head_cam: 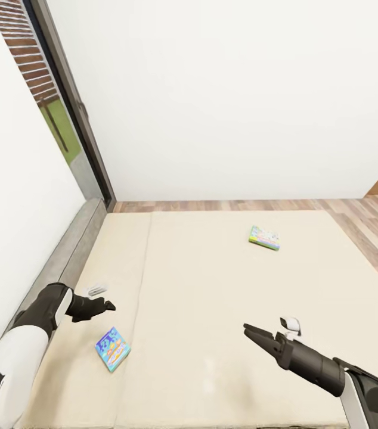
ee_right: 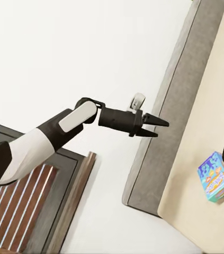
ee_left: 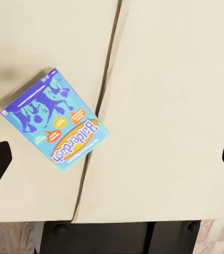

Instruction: Put all the toys in the child's room - the three board games (two on the bed and one on the table), the two jigsaw puzzles on the table, and the tennis ball on the table - inside the toy box on the table in the child's room.

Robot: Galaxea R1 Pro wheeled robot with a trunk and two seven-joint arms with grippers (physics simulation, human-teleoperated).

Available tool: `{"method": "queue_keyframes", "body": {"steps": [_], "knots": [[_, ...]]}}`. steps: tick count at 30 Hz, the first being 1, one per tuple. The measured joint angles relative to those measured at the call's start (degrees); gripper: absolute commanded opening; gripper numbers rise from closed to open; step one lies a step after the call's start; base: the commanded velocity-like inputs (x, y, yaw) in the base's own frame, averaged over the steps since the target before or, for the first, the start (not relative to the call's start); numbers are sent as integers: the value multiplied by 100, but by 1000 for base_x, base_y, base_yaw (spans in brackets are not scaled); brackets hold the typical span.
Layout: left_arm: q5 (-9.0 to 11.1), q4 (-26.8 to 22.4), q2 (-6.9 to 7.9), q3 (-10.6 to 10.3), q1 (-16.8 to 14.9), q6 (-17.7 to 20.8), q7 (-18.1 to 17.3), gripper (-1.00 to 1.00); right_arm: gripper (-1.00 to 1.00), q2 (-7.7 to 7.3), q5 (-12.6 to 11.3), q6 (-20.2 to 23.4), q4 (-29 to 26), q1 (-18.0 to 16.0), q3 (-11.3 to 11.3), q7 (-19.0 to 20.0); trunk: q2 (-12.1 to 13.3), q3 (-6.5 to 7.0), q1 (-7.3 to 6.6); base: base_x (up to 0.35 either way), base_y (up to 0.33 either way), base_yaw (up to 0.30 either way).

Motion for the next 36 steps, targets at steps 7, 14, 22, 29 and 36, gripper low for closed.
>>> {"method": "queue_keyframes", "body": {"steps": [7, 14, 22, 29, 36], "knots": [[-4, 3, -7, 3, -1, -9, 44, 100, 100, -18, -5, 76, -77, 60, -3, 78, 0, -66, 0, 0, 0, 0], [-5, 2, -14, 5, -2, -21, 51, 100, 100, -21, -5, 90, -88, 69, -3, 96, 0, -132, 0, 0, 0, 0], [-5, 3, -14, 0, -2, -28, 58, 100, 100, -22, -5, 87, -85, 72, -3, 94, 0, -207, 0, 0, 0, 0], [-7, 3, -5, -1, -2, -35, 63, 100, 100, -22, -3, 79, -84, 72, -3, 94, 0, -273, 0, 0, 0, 0], [-2, -10, -4, -1, -5, -44, 72, 100, 100, -22, 1, 71, -83, 72, -3, 94, 0, -338, 0, 0, 0, 0]]}}
